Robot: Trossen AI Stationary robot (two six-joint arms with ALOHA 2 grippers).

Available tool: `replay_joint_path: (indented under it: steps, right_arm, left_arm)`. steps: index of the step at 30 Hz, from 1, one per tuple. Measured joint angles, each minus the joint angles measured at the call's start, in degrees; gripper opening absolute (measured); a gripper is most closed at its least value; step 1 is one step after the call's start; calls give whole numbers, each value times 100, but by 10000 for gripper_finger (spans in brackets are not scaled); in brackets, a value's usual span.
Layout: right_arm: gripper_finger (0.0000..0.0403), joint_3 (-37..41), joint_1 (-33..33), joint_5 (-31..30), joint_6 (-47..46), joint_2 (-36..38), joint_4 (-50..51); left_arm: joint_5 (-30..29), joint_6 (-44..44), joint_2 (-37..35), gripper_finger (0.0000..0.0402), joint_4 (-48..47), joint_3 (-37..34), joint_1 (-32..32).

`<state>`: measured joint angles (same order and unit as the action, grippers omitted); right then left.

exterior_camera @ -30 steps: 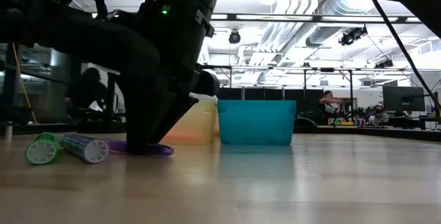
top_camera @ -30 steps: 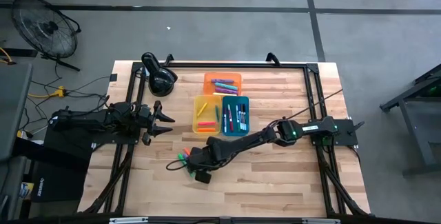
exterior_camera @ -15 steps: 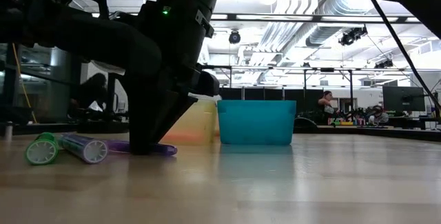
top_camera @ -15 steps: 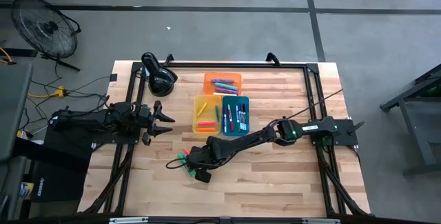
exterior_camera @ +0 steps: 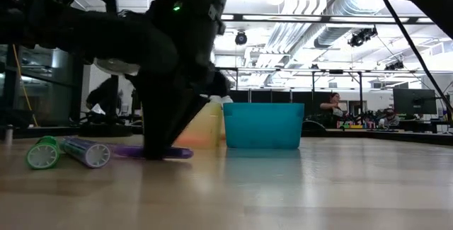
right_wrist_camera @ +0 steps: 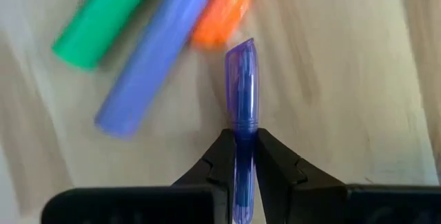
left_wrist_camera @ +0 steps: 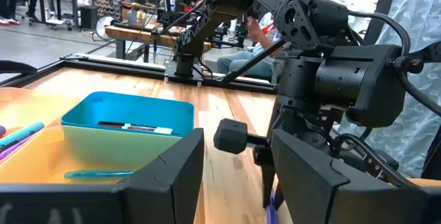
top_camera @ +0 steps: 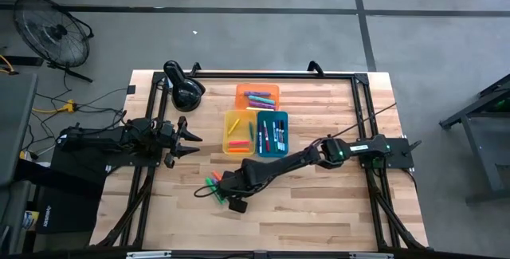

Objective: Pick & Place Markers
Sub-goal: Put the purple pen into the yellow bin

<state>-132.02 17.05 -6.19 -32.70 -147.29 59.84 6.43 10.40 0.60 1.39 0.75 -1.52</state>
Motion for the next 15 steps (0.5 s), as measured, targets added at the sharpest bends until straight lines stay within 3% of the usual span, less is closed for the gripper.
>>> replay_joint_path:
  steps: [8,15]
  right_arm:
    - [30,6,4,-163,15,173,300]
    - [30,-11,6,-841,-76,466,963]
  left_arm:
    - [-1,-1,0,170,0,0,0]
    - [-1,-1,0,170,0,0,0]
